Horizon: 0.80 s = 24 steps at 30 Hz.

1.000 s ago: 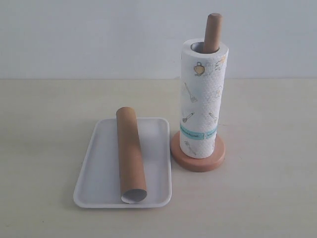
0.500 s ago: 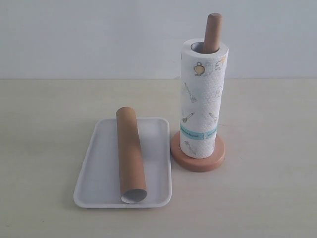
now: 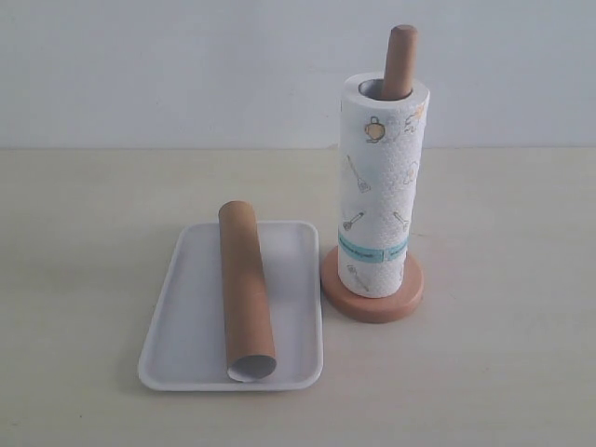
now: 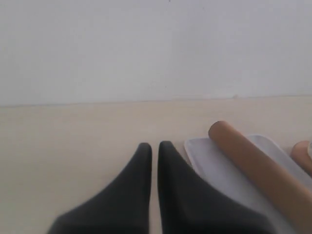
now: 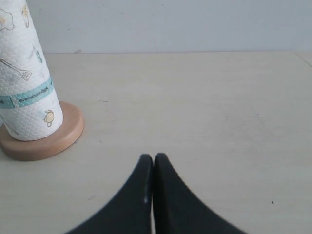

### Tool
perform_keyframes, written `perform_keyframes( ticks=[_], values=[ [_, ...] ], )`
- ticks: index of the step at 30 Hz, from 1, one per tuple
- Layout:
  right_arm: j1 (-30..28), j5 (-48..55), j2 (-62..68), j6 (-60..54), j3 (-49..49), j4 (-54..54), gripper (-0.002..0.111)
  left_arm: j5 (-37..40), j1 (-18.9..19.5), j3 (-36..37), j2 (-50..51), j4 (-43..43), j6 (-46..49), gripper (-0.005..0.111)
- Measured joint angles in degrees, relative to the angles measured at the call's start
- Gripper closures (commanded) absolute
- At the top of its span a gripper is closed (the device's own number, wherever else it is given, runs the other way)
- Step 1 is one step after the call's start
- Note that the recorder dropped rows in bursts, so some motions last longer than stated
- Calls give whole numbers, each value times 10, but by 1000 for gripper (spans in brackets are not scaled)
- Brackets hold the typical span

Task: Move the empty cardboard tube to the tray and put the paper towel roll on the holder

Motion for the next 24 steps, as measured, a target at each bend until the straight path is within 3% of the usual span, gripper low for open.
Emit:
perform_keyframes(
  ticks=[12, 24],
  values=[
    [0, 0, 0, 0, 0, 0, 108, -20, 68, 31, 0, 0, 5, 103],
    [0, 0, 0, 0, 0, 0, 108, -2, 79, 31, 0, -1, 5, 103]
  ],
)
